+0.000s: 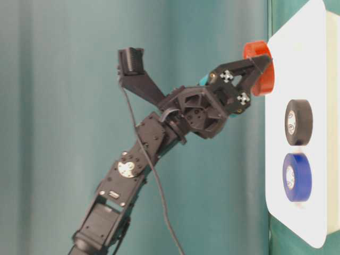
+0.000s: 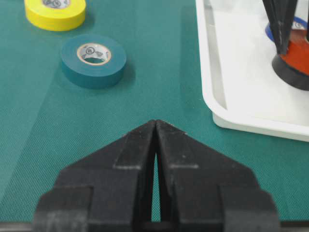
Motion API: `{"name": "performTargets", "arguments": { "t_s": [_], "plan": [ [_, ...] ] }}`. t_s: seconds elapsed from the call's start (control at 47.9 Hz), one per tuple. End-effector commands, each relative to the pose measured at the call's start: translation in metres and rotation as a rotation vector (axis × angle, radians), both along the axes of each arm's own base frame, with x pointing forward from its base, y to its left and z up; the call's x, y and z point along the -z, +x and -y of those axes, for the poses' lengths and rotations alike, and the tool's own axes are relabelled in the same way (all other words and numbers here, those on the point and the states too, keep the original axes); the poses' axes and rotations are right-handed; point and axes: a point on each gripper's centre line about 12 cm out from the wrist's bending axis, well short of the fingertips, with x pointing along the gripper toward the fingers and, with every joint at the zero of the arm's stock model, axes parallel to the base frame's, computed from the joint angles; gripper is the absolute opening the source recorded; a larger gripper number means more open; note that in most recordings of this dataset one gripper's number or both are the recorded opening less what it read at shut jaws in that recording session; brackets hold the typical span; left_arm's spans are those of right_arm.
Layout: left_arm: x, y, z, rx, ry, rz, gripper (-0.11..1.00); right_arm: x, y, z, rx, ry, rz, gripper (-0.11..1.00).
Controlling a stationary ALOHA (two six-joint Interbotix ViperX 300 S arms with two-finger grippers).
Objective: Put the tape into the white case with the left arm.
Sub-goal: 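Lift the red tape and carry it into the white case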
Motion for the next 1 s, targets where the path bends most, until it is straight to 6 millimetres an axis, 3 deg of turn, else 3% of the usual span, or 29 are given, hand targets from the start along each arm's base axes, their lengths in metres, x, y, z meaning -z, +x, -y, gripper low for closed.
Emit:
{"name": "performTargets", "arguments": {
  "t_s": [0.0, 0.188, 0.752, 0.793, 0.981],
  "plan": [
    [-0.013, 0.003, -0.01, -0.017, 0.011, 0.04, 0.28, -0.003, 0.002, 0.0, 0.001, -0.001, 0.008, -0.09],
    [-0.01, 0.004, -0.021, -0.036, 0.018, 0.052, 0.28, -0.003, 0.002, 0.0, 0.001, -0.001, 0.008, -0.09],
    [-0.009, 0.006, -0.014, 0.013, 0.053, 0.043, 0.28, -0.004, 0.002, -0.001, -0.019, -0.045, 0.011, -0.09],
    [-0.009, 0.006, -0.013, 0.011, 0.05, 0.043, 0.35, -0.003, 0.001, -0.001, -0.018, -0.045, 0.007, -0.09],
    [-0.007, 0.005, -0.013, 0.009, 0.047, 0.04, 0.87, -0.004, 0.002, -0.001, -0.019, -0.045, 0.01, -0.09]
  ]
}}
